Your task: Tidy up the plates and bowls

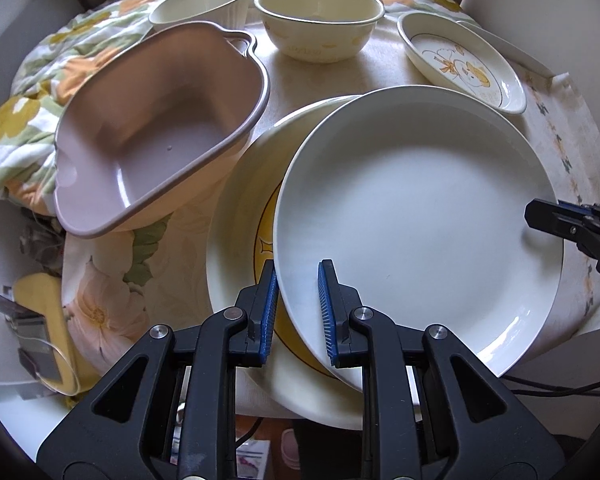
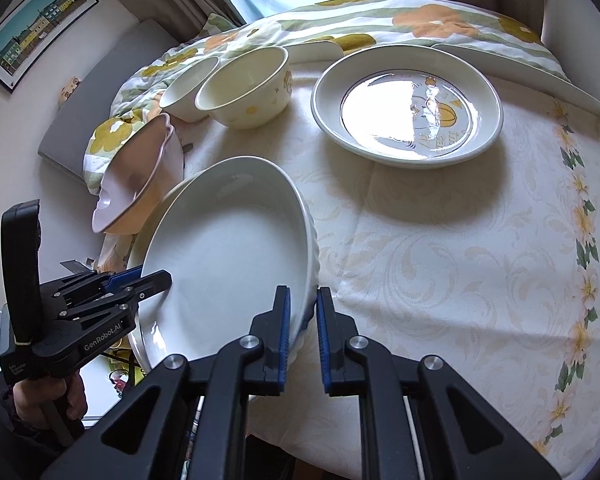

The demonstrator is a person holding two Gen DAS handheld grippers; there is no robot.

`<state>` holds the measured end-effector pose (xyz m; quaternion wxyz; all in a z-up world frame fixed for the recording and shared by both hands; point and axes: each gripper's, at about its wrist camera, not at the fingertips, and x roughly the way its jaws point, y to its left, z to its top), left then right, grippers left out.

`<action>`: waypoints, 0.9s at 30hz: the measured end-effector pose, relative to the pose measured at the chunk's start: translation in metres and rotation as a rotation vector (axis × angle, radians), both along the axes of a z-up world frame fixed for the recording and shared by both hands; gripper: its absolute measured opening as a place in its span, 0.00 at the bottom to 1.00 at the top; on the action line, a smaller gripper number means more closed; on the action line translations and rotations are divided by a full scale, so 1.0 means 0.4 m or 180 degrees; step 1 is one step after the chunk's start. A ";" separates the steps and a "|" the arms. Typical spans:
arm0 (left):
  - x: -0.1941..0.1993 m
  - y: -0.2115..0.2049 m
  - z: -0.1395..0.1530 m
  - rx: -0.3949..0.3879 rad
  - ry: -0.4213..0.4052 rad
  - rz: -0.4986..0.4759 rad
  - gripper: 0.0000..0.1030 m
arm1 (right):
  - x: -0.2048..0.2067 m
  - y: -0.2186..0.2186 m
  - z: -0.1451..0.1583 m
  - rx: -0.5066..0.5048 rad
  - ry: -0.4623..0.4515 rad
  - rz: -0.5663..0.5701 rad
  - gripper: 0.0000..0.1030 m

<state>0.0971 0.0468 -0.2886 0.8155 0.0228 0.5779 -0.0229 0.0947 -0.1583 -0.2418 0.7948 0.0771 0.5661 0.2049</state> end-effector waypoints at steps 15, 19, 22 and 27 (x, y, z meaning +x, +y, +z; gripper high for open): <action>-0.021 -0.046 0.006 0.0888 -0.0177 -0.0210 0.16 | 0.006 0.072 0.000 -0.0505 -0.0276 0.0342 0.11; -0.027 -0.067 0.005 0.1111 -0.0200 -0.0270 0.16 | 0.004 0.090 -0.001 -0.0654 -0.0352 0.0414 0.11; -0.031 -0.077 0.002 0.1225 -0.0218 -0.0288 0.16 | 0.005 0.095 -0.001 -0.0689 -0.0371 0.0428 0.11; -0.037 -0.075 0.004 0.1321 -0.0238 -0.0289 0.16 | 0.007 0.101 0.000 -0.0684 -0.0371 0.0427 0.11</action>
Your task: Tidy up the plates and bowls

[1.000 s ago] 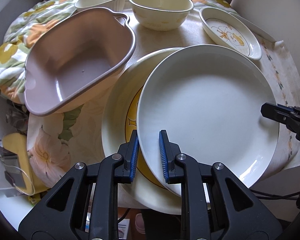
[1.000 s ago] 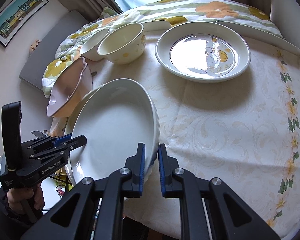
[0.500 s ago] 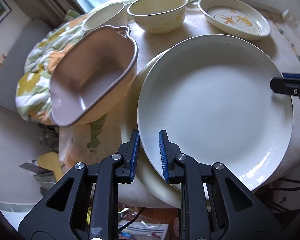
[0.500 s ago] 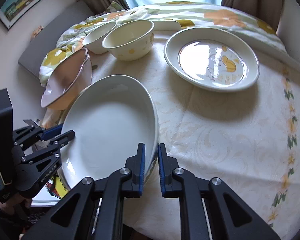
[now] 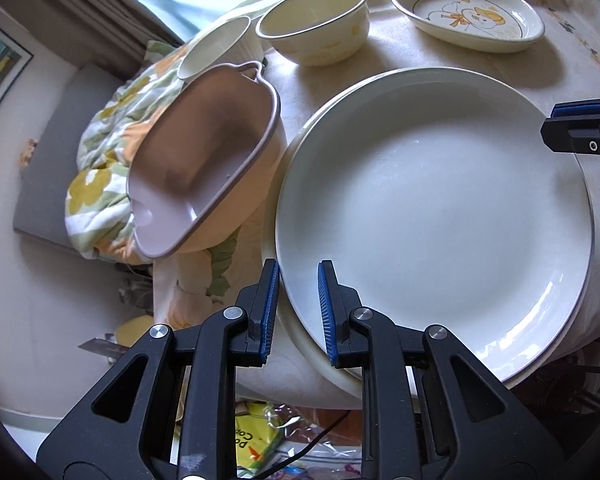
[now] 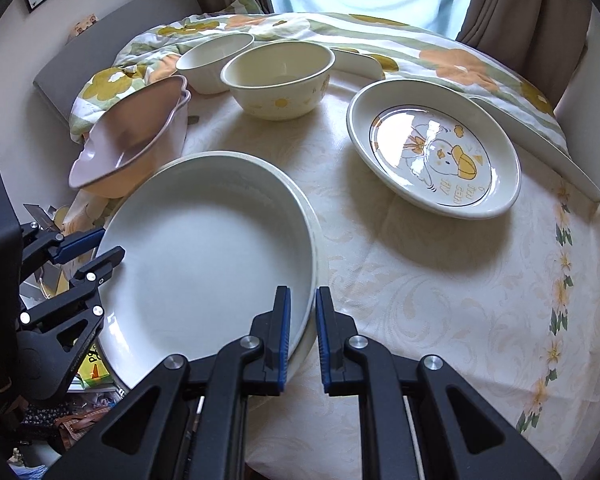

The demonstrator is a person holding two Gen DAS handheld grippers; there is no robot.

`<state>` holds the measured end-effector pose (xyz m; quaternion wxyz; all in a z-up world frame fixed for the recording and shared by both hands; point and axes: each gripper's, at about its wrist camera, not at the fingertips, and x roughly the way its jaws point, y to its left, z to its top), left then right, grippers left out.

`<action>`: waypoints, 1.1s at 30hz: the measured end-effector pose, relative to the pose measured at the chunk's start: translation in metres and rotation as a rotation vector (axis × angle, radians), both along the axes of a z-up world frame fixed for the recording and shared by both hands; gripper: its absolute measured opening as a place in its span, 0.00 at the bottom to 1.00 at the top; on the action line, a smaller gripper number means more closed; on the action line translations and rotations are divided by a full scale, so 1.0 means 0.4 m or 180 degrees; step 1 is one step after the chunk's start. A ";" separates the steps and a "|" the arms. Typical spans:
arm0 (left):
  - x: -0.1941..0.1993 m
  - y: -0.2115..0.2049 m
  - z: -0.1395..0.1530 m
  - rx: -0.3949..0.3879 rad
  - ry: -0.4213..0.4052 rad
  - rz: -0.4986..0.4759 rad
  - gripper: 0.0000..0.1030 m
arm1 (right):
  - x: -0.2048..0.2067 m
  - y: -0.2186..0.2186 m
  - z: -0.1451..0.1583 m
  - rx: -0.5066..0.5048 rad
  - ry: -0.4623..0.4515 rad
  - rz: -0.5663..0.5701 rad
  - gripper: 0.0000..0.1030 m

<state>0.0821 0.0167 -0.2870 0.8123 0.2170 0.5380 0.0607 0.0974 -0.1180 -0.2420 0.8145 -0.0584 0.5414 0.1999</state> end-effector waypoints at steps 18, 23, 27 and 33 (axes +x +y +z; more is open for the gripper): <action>-0.001 0.005 0.192 -0.0835 -0.0372 0.0206 0.19 | -0.034 -0.123 0.096 0.0489 -0.0007 -0.0401 0.12; -0.001 -0.058 0.257 -0.0908 -0.0577 0.0103 1.00 | -0.079 -0.208 0.154 0.0653 -0.0215 -0.0624 0.87; 0.008 -0.114 0.304 -0.1080 -0.0609 -0.0061 1.00 | -0.107 -0.272 0.195 0.0715 -0.0418 -0.0745 0.87; 0.086 -0.172 0.361 -0.1410 -0.0632 -0.0205 1.00 | -0.064 -0.364 0.278 0.0549 -0.0712 -0.0714 0.89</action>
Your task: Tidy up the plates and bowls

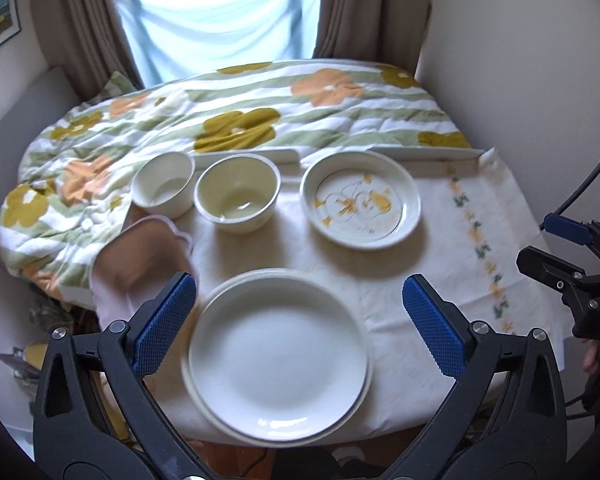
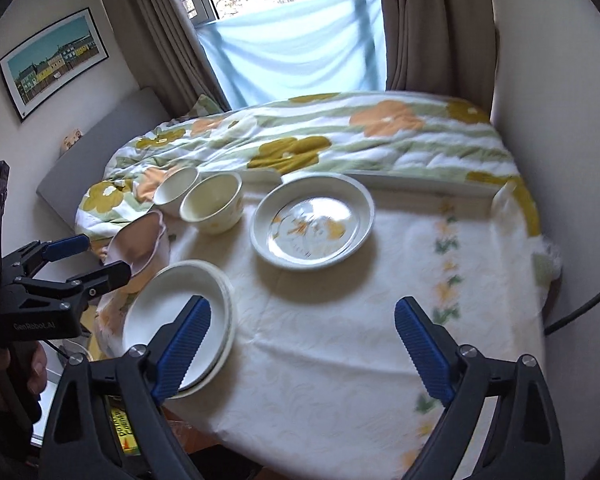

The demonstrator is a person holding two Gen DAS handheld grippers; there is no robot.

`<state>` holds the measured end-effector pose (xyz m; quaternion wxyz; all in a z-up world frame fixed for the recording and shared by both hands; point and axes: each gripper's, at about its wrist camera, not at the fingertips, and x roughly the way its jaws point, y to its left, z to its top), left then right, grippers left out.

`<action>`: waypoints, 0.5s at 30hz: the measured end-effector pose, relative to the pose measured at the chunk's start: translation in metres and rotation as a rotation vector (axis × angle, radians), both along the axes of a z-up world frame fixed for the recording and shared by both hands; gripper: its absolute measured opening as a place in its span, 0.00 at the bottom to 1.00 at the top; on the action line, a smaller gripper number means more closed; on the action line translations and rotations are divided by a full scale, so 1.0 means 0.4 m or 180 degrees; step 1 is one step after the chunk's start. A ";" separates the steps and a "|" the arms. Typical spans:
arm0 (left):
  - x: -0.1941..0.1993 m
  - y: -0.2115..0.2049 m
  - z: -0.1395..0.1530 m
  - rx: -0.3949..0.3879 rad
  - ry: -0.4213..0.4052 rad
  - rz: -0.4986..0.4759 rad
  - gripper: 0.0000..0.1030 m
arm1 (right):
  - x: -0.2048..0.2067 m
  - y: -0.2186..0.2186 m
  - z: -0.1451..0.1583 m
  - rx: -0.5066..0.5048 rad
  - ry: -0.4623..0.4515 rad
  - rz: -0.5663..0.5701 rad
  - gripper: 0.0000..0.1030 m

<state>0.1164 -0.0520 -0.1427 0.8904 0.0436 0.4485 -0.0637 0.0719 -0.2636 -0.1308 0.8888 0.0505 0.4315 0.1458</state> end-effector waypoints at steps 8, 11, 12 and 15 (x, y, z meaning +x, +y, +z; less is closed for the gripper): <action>0.214 -0.014 -0.074 -0.0638 0.0421 0.0040 0.98 | 0.191 -0.061 0.006 0.0001 0.0158 -0.0009 0.89; 0.293 -0.015 -0.175 -0.0790 0.0738 0.0119 0.77 | 0.274 -0.064 -0.073 0.0114 0.0449 0.0004 0.89; 0.313 -0.013 -0.212 -0.0854 0.0849 0.0138 0.73 | 0.299 -0.066 -0.104 0.0197 0.0547 0.0003 0.89; 0.365 -0.016 -0.298 -0.0958 0.1084 0.0182 0.60 | 0.361 -0.066 -0.203 0.0411 0.0827 -0.0004 0.79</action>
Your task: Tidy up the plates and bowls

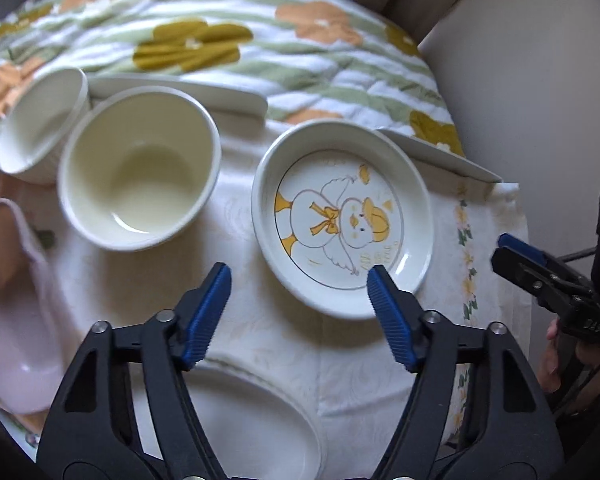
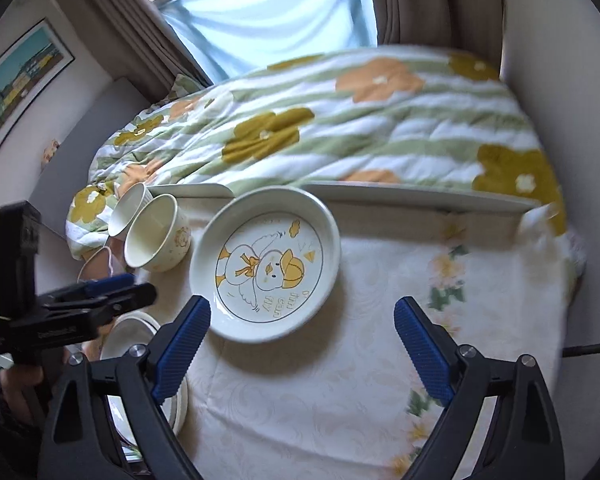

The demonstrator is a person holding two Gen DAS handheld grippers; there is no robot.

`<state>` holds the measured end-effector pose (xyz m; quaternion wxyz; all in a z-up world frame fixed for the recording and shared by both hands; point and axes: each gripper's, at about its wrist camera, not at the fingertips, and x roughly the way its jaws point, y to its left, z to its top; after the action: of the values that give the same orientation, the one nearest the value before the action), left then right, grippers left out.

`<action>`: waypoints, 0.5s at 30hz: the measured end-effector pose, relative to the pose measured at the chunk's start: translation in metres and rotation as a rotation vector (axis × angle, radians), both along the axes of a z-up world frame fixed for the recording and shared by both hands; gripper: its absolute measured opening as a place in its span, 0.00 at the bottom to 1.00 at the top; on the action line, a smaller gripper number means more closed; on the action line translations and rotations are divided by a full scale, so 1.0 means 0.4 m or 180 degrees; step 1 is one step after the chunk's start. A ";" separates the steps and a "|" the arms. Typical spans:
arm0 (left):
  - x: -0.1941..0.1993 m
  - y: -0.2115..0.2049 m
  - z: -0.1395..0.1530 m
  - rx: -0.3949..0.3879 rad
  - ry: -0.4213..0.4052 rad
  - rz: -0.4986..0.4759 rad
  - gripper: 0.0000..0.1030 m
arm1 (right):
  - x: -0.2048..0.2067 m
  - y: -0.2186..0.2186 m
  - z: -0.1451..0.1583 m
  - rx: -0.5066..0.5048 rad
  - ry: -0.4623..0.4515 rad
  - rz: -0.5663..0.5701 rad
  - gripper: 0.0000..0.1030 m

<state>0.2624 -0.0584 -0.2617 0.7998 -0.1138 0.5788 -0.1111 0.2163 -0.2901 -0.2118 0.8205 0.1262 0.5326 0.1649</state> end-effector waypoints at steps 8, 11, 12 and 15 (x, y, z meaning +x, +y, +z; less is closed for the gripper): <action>0.090 -0.012 -0.112 -0.0056 0.0293 -0.0007 0.38 | 0.105 0.022 -0.143 0.0104 0.0353 0.0051 0.46; 0.100 -0.018 -0.127 -0.0029 0.0329 -0.0029 0.29 | 0.126 0.022 -0.163 0.0123 0.0387 0.0057 0.33; 0.105 -0.019 -0.129 0.0009 0.0334 -0.0029 0.27 | 0.130 0.022 -0.169 0.0117 0.0396 0.0058 0.32; 0.108 -0.010 -0.130 0.0073 0.0319 0.0031 0.18 | 0.139 0.021 -0.178 0.0106 0.0389 0.0048 0.18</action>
<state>0.3057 -0.0622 -0.3138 0.7716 -0.1129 0.6189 -0.0947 0.2720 -0.2818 -0.2832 0.7830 0.1456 0.5798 0.1719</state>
